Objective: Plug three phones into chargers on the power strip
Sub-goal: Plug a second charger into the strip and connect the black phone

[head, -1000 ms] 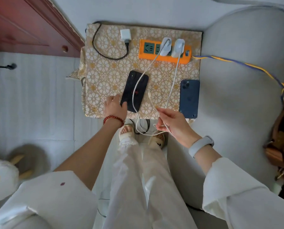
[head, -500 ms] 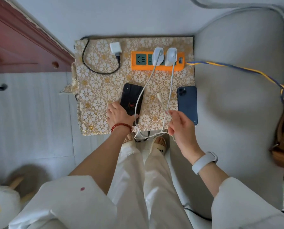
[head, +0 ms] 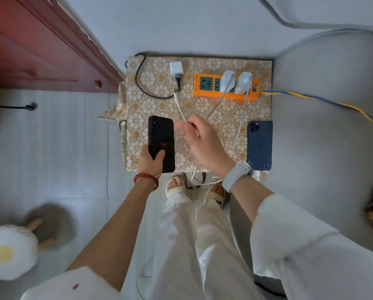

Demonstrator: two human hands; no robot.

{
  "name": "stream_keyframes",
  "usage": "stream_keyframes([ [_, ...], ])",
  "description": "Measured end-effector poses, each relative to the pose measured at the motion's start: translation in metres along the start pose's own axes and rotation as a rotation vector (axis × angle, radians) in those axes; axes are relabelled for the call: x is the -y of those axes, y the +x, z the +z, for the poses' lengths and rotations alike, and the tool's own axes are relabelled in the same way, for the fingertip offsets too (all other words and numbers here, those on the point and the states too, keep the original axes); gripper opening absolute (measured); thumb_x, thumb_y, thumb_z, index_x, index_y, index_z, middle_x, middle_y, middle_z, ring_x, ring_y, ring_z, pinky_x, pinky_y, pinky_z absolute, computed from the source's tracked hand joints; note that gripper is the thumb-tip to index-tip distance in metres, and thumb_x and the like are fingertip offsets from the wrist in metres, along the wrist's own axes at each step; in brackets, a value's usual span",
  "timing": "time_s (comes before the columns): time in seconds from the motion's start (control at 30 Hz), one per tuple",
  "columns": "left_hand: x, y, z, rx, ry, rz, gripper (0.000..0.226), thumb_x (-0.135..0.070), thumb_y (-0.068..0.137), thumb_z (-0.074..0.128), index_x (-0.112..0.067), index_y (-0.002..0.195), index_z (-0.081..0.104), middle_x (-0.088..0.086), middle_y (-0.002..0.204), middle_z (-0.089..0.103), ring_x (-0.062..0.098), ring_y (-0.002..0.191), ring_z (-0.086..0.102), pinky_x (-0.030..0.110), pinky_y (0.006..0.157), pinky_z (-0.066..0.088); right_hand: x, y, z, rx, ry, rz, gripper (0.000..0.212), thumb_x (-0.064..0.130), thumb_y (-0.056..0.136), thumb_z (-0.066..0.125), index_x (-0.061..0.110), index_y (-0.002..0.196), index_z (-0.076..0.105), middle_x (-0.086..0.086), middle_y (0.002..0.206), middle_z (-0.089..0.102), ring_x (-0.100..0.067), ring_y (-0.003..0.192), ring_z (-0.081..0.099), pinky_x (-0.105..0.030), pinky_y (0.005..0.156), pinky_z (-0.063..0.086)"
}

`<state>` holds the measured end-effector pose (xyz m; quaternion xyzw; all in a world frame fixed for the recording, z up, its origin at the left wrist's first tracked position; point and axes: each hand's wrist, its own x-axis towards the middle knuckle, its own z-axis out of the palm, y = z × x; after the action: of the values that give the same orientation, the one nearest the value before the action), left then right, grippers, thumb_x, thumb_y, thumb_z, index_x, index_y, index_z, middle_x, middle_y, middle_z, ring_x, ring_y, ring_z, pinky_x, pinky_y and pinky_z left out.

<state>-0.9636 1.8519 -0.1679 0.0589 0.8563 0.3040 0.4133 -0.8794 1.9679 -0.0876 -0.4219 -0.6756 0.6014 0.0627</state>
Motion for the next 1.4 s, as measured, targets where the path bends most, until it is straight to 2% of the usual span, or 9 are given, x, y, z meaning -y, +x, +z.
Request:
stream_keyframes([
  [0.13, -0.007, -0.012, -0.013, 0.037, -0.38, -0.133, 0.016, -0.014, 0.089, 0.054, -0.01, 0.103, 0.047, 0.009, 0.107, 0.056, 0.026, 0.098, 0.056, 0.039, 0.084, 0.049, -0.044, -0.008, -0.014, -0.063, -0.13, 0.329, 0.022, 0.015, 0.098, 0.034, 0.0, 0.101, 0.05, 0.0, 0.067, 0.045, -0.01, 0.047, 0.033, -0.012, 0.034, 0.028],
  [0.33, -0.023, -0.037, 0.002, 0.223, -0.858, -0.247, 0.023, -0.005, 0.091, 0.05, -0.009, 0.114, 0.05, 0.006, 0.105, 0.063, 0.022, 0.093, 0.064, 0.035, 0.07, 0.057, -0.081, -0.04, -0.093, -0.411, -0.486, 0.307, 0.025, 0.006, 0.096, 0.034, -0.009, 0.094, 0.054, -0.028, 0.097, 0.059, -0.037, 0.088, 0.055, -0.042, 0.079, 0.042],
  [0.47, -0.034, -0.044, 0.016, 0.266, -0.901, -0.292, 0.023, -0.006, 0.091, 0.049, -0.01, 0.114, 0.051, 0.009, 0.108, 0.061, 0.023, 0.094, 0.062, 0.036, 0.075, 0.053, -0.064, -0.043, -0.087, -0.166, -0.401, 0.211, 0.025, 0.01, 0.095, 0.038, 0.001, 0.116, 0.049, -0.024, 0.085, 0.064, -0.041, 0.073, 0.061, -0.052, 0.065, 0.052],
  [0.57, -0.04, -0.045, 0.019, 0.291, -0.994, -0.366, 0.013, -0.007, 0.091, 0.049, -0.015, 0.098, 0.055, 0.003, 0.097, 0.063, 0.018, 0.087, 0.062, 0.026, 0.057, 0.055, -0.056, -0.054, -0.064, -0.047, -0.322, 0.146, 0.032, 0.008, 0.095, 0.037, 0.007, 0.127, 0.044, -0.01, 0.07, 0.055, -0.024, 0.054, 0.051, -0.031, 0.049, 0.047],
  [0.7, -0.043, -0.041, 0.018, 0.26, -1.046, -0.421, 0.019, -0.008, 0.09, 0.051, -0.011, 0.109, 0.051, 0.004, 0.095, 0.063, 0.017, 0.084, 0.06, 0.02, 0.048, 0.053, -0.053, -0.075, -0.036, -0.014, -0.194, 0.132, 0.026, 0.023, 0.099, 0.031, 0.014, 0.112, 0.051, 0.008, 0.054, 0.035, -0.004, 0.041, 0.028, -0.02, 0.042, 0.025],
  [0.97, -0.051, -0.052, 0.02, 0.261, -1.105, -0.399, 0.017, -0.008, 0.09, 0.051, -0.01, 0.107, 0.053, 0.005, 0.095, 0.063, 0.017, 0.084, 0.06, 0.02, 0.048, 0.053, -0.042, -0.085, -0.024, 0.036, -0.13, 0.227, 0.029, 0.024, 0.093, 0.045, 0.016, 0.077, 0.068, 0.018, 0.056, 0.052, 0.002, 0.053, 0.046, -0.017, 0.057, 0.03],
  [1.1, -0.057, -0.057, 0.022, 0.267, -1.08, -0.356, 0.027, -0.008, 0.089, 0.051, -0.006, 0.116, 0.05, 0.008, 0.097, 0.062, 0.019, 0.083, 0.06, 0.021, 0.049, 0.054, -0.035, -0.081, -0.025, 0.03, -0.023, 0.25, 0.03, 0.021, 0.092, 0.046, 0.016, 0.068, 0.064, 0.006, 0.067, 0.065, 0.002, 0.059, 0.051, -0.017, 0.064, 0.037],
  [1.23, -0.059, -0.06, 0.022, 0.254, -1.052, -0.335, 0.027, -0.007, 0.089, 0.052, -0.007, 0.115, 0.049, 0.008, 0.1, 0.062, 0.02, 0.087, 0.061, 0.022, 0.051, 0.055, -0.033, -0.079, -0.027, 0.026, -0.024, 0.274, 0.032, 0.02, 0.091, 0.047, 0.016, 0.062, 0.061, 0.018, 0.038, 0.052, 0.005, 0.04, 0.046, -0.007, 0.049, 0.033],
  [1.4, -0.06, -0.062, 0.019, 0.199, -1.01, -0.328, 0.02, -0.004, 0.087, 0.055, -0.008, 0.106, 0.05, 0.01, 0.102, 0.061, 0.022, 0.086, 0.062, 0.024, 0.049, 0.055, -0.03, -0.076, -0.029, 0.087, -0.009, 0.323, 0.038, 0.018, 0.09, 0.047, 0.018, 0.054, 0.058, 0.019, 0.031, 0.047, 0.007, 0.035, 0.045, -0.018, 0.053, 0.028],
])
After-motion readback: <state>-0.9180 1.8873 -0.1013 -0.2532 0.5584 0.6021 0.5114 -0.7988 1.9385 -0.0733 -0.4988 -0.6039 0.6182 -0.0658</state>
